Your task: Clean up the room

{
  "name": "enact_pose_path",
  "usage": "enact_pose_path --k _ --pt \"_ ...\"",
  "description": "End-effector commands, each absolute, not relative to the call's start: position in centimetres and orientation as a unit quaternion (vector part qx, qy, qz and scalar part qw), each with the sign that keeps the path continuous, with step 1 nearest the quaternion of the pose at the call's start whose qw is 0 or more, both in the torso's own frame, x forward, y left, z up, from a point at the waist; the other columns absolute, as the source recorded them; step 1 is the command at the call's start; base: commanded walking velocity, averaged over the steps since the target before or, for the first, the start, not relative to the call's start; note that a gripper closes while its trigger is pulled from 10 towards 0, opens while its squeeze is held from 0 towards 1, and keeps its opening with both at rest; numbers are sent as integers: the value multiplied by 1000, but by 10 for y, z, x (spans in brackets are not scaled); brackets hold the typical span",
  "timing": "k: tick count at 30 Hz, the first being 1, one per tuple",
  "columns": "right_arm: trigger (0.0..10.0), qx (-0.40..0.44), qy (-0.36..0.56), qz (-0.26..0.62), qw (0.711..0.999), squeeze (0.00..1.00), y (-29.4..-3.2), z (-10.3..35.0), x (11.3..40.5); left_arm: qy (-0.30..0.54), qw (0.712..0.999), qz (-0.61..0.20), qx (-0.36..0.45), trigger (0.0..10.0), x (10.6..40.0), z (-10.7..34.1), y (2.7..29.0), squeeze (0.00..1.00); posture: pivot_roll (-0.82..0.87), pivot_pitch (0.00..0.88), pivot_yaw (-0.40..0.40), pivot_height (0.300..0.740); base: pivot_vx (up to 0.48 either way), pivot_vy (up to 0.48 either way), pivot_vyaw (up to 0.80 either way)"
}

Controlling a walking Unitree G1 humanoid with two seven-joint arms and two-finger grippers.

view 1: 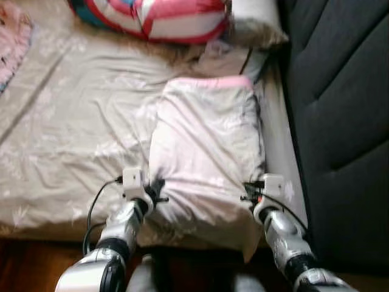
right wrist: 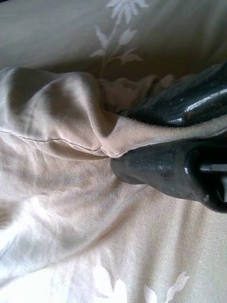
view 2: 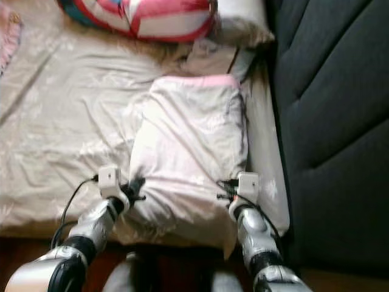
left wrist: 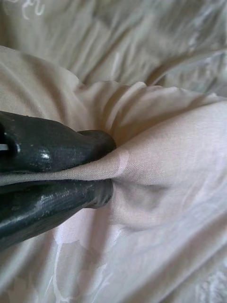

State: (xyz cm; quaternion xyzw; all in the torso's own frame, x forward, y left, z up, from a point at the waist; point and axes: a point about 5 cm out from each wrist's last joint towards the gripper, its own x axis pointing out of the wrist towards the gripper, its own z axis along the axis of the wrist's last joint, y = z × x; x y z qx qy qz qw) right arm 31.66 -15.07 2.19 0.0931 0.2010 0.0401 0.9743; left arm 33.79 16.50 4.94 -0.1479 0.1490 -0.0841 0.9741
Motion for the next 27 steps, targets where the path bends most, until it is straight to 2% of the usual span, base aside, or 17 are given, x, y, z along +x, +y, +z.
enact_pose_path --k 1,14,27 --pt "10000 96 191 19 977 0 -159 22 316 150 977 -58 -143 10000 335 47 180 0 -118 138 -38 740 0 0 0" --pt "10000 99 172 4 980 0 -164 29 321 141 980 -43 -137 10000 337 50 182 0 -108 90 -39 740 0 0 0" --pt "10000 88 140 -68 984 0 -193 41 327 129 984 -57 -113 10000 350 66 176 0 -114 63 -27 740 0 0 0"
